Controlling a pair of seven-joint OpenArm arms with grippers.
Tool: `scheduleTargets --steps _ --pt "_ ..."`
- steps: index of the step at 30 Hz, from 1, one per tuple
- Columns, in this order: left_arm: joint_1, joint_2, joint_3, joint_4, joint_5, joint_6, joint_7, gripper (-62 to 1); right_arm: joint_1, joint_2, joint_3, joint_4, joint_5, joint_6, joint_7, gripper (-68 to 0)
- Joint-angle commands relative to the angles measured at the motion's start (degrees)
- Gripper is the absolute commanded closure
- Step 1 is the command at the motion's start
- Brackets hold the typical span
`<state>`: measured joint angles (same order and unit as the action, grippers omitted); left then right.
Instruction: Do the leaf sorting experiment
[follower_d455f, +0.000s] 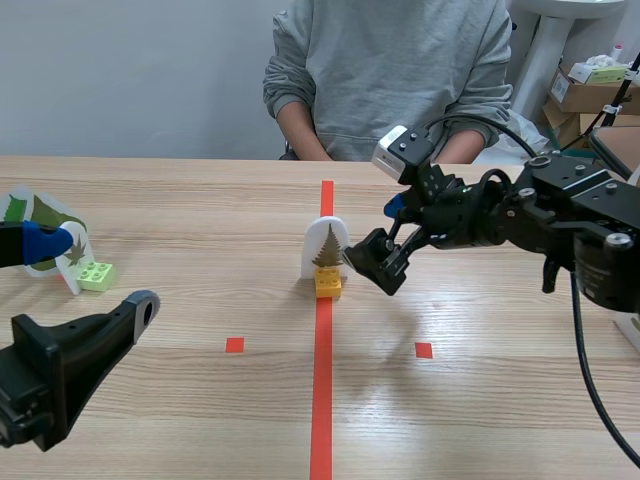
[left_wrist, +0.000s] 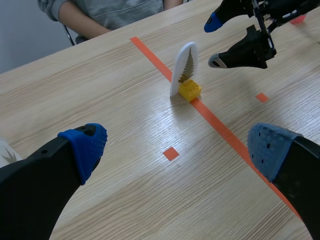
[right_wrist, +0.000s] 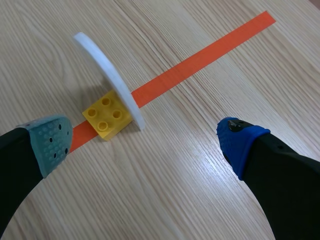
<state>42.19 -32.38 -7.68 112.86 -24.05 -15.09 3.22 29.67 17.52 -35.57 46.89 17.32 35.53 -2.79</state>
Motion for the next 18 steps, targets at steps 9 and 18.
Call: scheduleTargets --steps 9,18 --pt "0.0 1.9 -0.2 0.6 -0.3 0.1 -0.8 -60.2 6.7 -6.5 -3.0 -7.5 -1.8 -0.7 1.6 -59.4" --pt "1.3 1.9 -0.3 0.6 -0.3 0.3 -0.9 -60.2 7.1 -11.6 -4.3 -13.4 -3.9 -3.6 1.7 -59.3"
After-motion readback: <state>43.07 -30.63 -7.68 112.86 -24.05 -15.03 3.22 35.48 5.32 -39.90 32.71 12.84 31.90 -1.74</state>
